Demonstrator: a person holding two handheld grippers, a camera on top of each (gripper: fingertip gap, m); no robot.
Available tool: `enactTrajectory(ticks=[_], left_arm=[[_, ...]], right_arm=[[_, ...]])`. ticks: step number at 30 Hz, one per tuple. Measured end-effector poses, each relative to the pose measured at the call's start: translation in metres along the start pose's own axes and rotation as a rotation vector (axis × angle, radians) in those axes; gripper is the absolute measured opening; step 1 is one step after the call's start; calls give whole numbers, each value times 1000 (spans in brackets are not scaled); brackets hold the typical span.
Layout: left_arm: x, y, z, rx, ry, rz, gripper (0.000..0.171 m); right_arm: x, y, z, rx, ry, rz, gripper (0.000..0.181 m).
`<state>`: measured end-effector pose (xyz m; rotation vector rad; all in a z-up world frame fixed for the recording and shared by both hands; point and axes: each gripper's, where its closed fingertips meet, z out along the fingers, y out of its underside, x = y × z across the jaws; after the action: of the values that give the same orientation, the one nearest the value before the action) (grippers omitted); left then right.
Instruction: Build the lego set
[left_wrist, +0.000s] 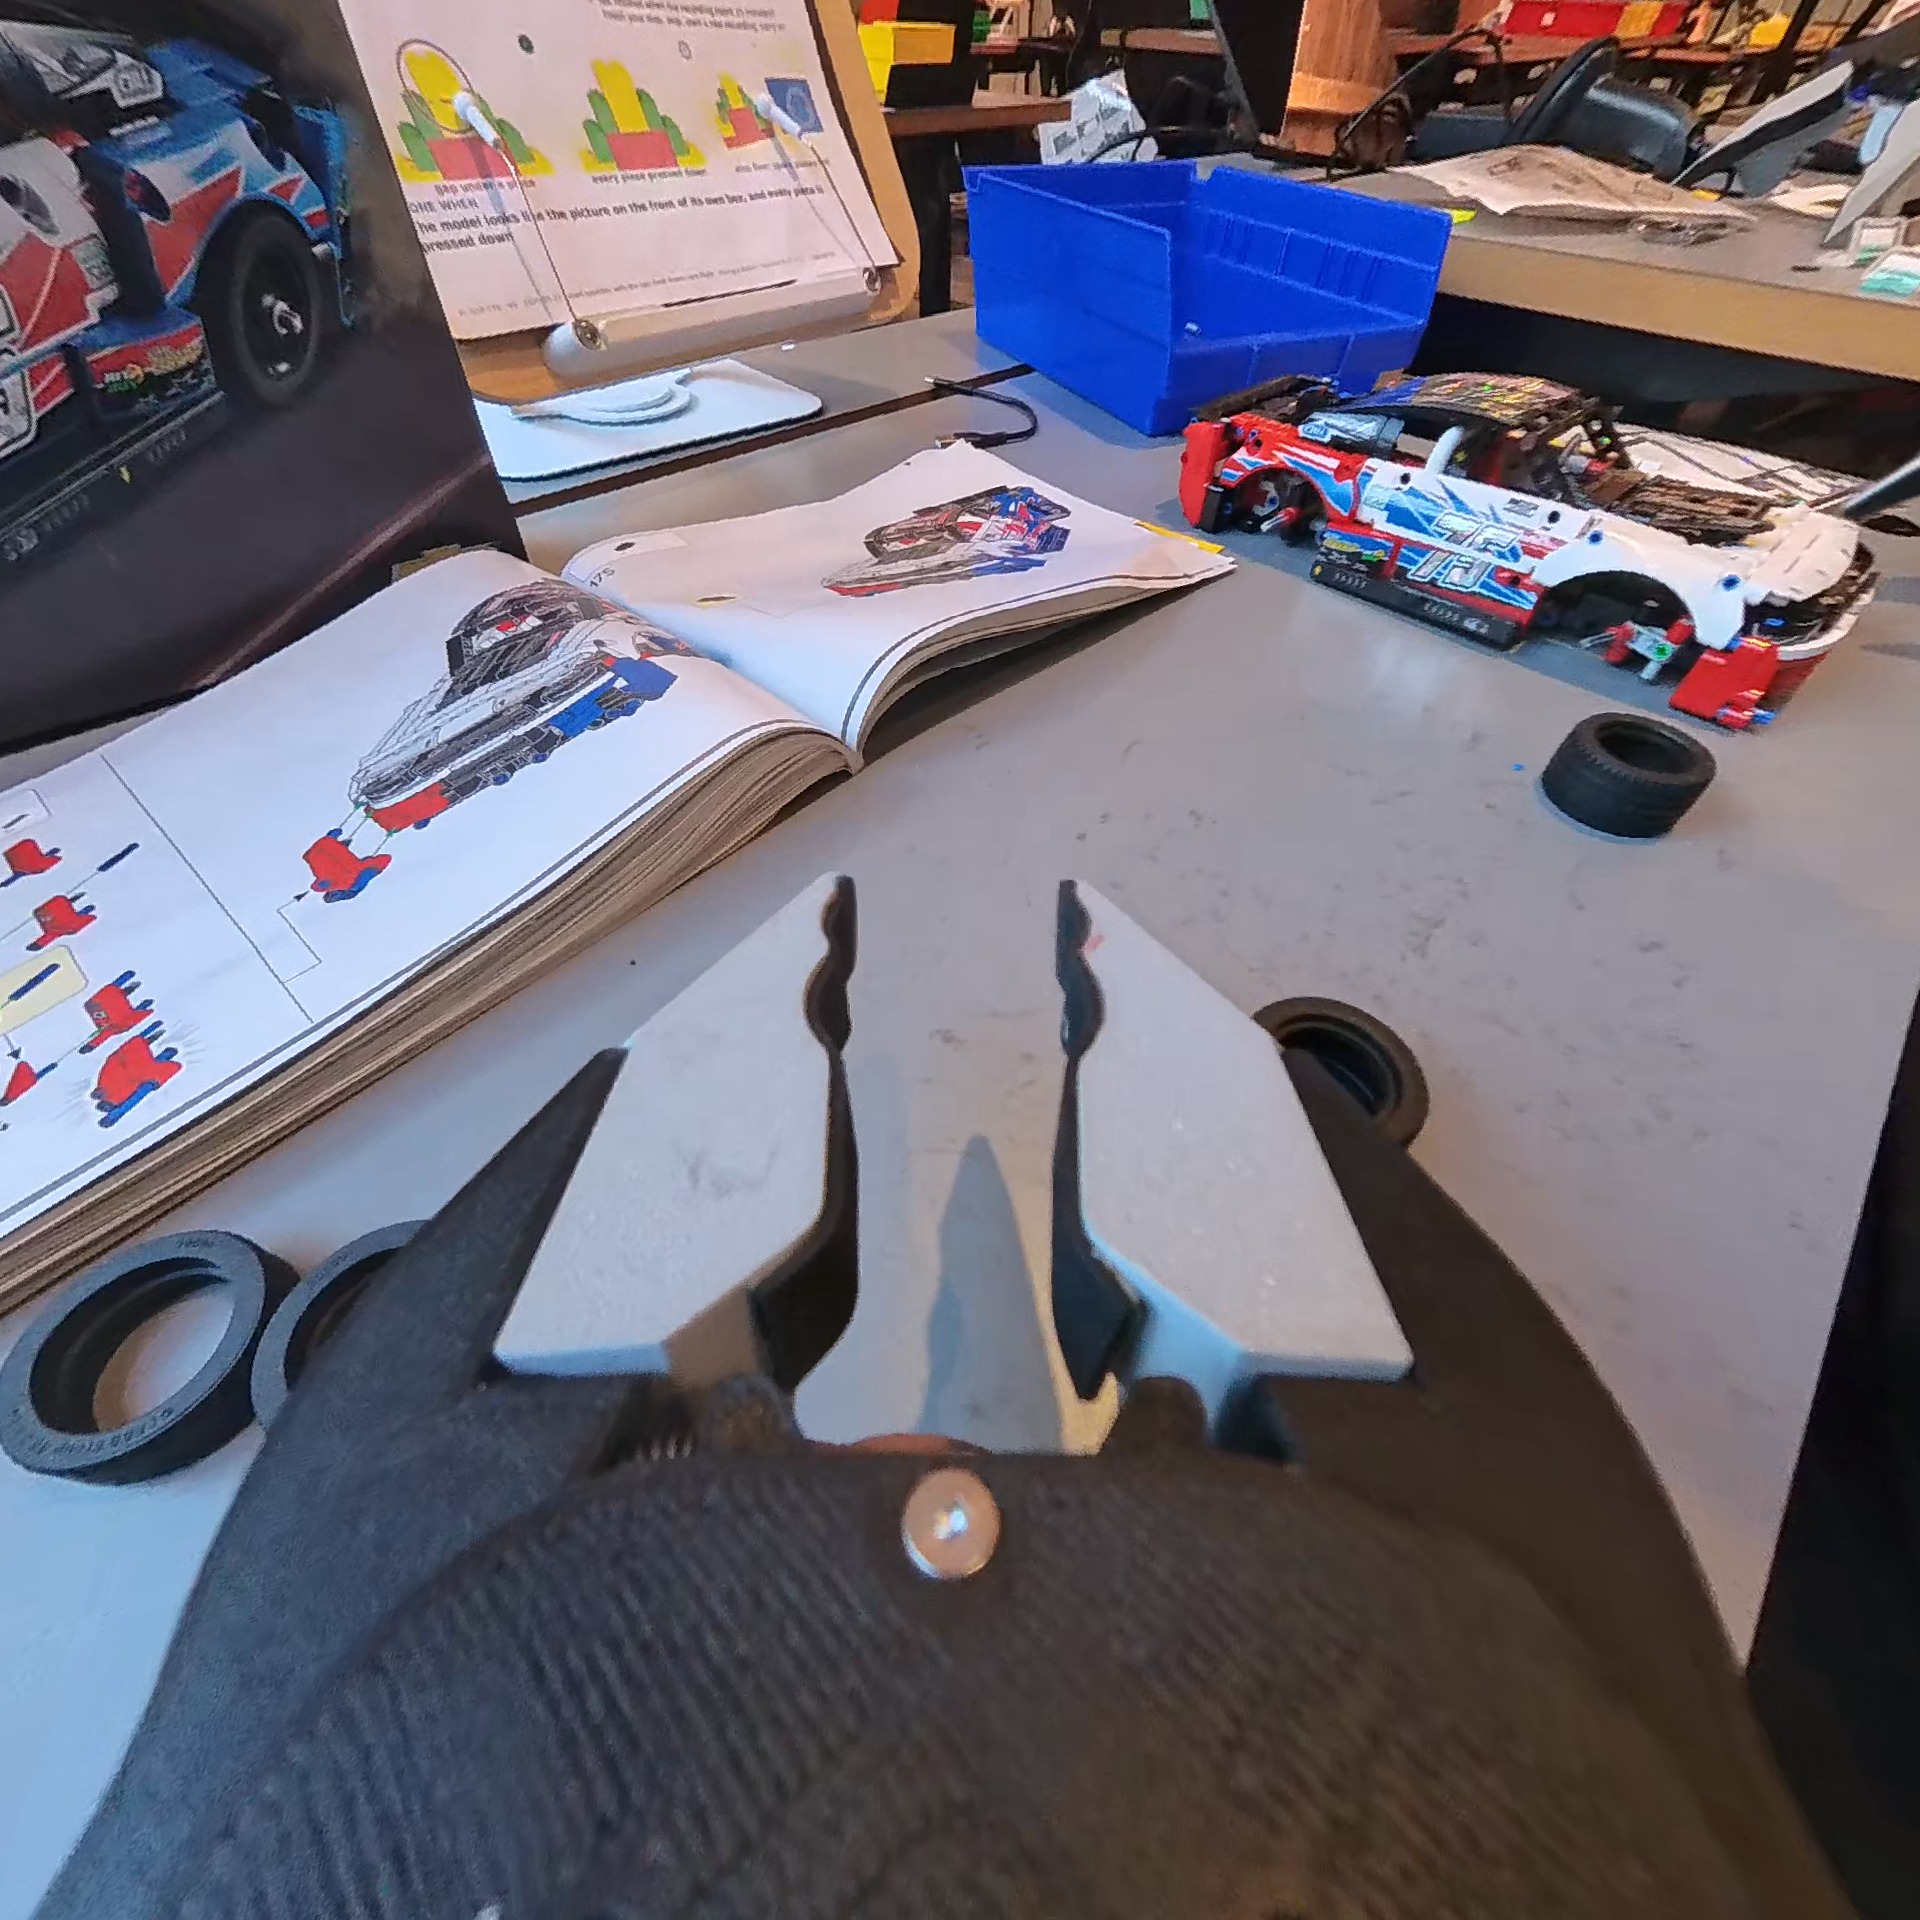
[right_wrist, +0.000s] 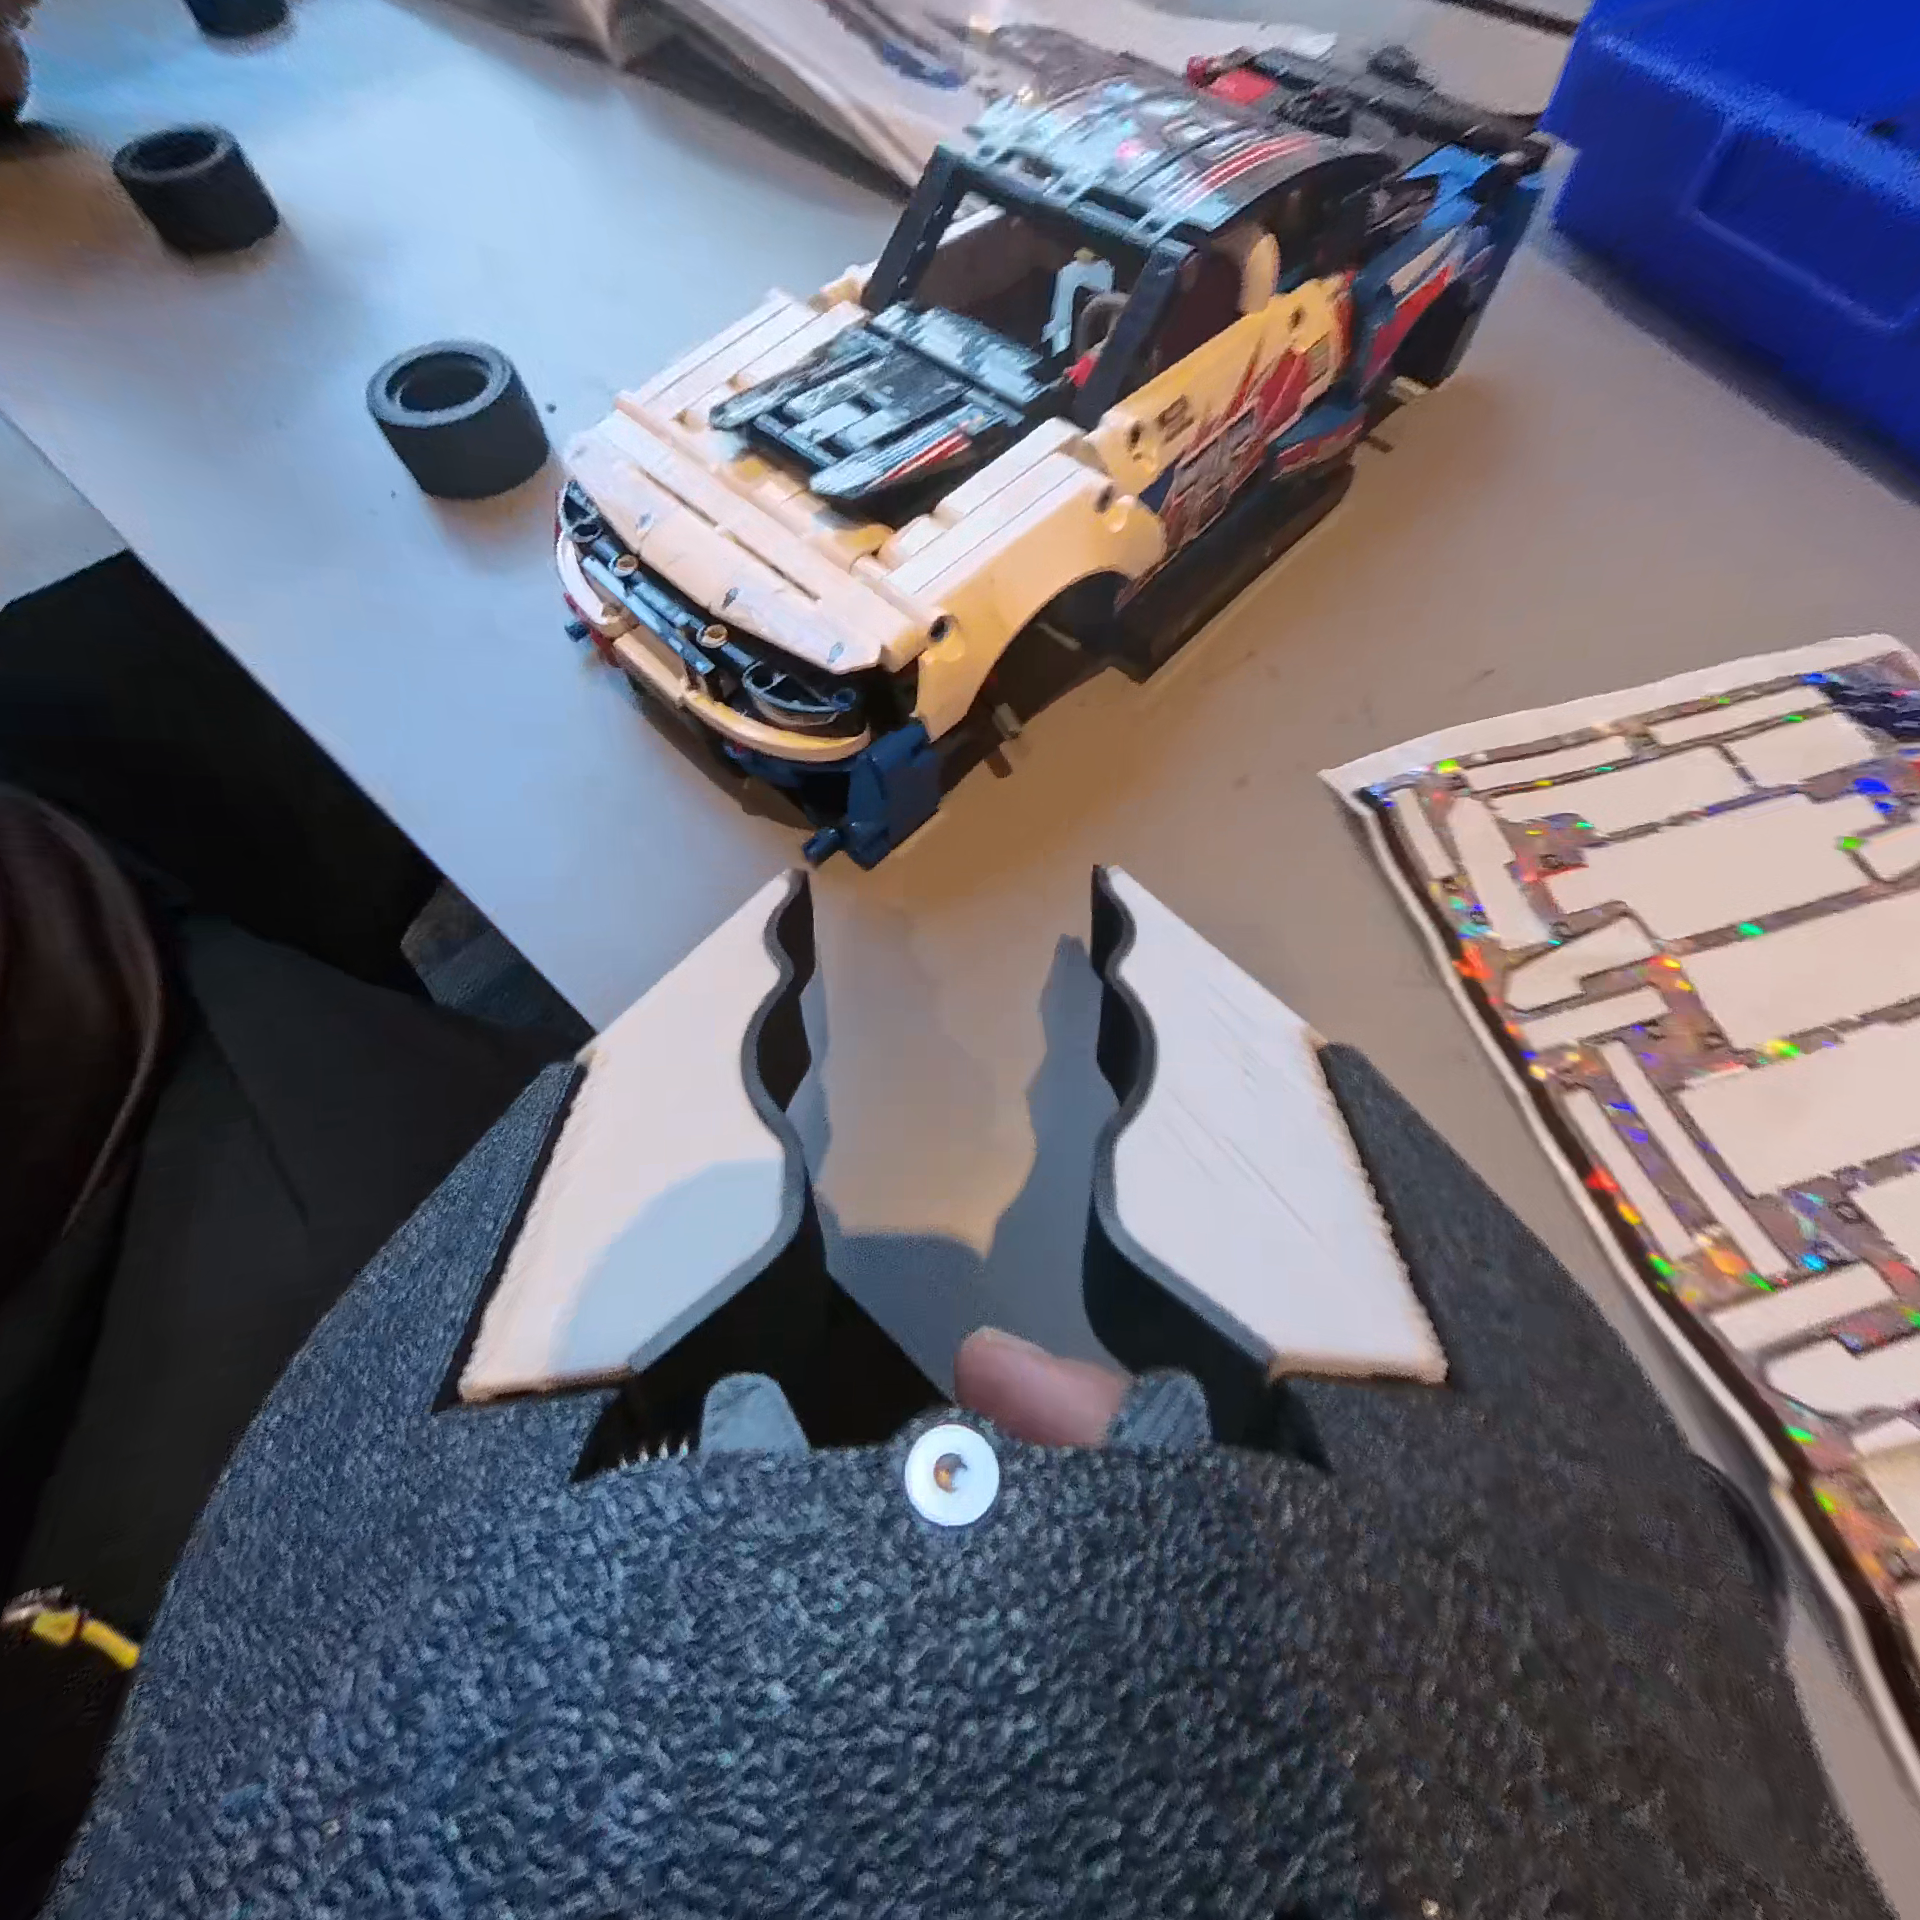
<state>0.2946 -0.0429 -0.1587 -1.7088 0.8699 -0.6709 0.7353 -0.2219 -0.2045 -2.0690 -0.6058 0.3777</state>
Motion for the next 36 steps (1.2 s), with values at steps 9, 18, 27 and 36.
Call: enactTrajectory(ticks=[9,18,27,36], left_arm=[[5,-2,5,4,8,8,36],[120,-42,47,-90,310,-18,32],[266,-5,168,-444,646,327,37],[275,0,183,-476,705,259,34]], right_arm=[[-12,12,21,-62,-74,-17,53],[-9,-2,19,-57,-128,-52,53],[-7,-4,26,-124,-238,-123,56],[-4,-12,31,-109,-390,-132,55]])
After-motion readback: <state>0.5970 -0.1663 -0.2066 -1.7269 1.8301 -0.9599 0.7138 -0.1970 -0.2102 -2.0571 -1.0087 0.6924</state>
